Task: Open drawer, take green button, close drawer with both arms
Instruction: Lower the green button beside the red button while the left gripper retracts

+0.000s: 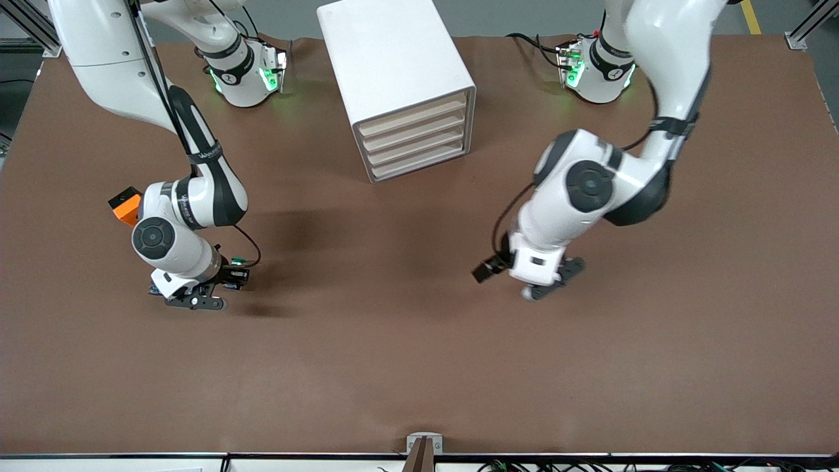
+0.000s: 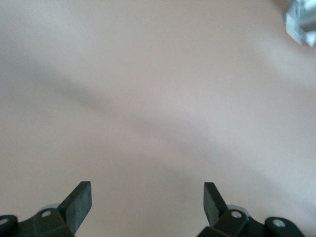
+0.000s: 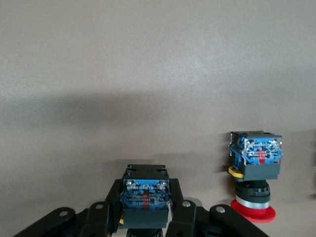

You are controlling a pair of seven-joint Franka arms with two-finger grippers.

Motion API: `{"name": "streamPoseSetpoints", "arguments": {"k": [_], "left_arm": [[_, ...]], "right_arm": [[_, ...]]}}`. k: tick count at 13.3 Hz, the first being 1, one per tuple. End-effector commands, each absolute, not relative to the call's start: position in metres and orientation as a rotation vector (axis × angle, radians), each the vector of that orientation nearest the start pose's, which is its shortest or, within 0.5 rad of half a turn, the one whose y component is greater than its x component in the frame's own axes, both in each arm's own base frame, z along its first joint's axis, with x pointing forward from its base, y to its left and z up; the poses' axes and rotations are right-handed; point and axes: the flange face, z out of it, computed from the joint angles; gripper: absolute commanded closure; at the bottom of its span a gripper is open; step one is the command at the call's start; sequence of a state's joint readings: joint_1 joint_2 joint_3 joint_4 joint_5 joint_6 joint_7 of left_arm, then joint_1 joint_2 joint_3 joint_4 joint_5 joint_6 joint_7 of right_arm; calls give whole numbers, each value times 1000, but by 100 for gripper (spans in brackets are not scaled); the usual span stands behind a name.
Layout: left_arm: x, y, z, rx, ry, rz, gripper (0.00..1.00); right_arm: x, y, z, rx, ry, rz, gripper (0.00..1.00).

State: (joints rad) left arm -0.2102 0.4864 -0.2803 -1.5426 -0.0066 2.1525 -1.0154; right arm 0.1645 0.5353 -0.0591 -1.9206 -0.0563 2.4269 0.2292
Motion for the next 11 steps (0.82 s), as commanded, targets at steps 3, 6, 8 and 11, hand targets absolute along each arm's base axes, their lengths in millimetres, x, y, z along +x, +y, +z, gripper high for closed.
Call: {"name": "streamPoseSetpoints", "arguments": {"k": [3, 6, 8, 11], "left_arm": [[652, -171, 460, -3142, -505, -72, 0], [647, -120, 515, -3126, -357, -55, 0], [636, -104, 544, -3113, -298, -23, 0], [615, -88, 576, -3091, -280, 6, 0]], "right_arm": [[634, 57, 204, -3213, 75, 16, 100], [637, 59, 199, -3214, 72, 20, 100], [635, 61, 193, -3212, 77, 33, 100], [634, 66, 190, -3210, 88, 37, 100]]}}
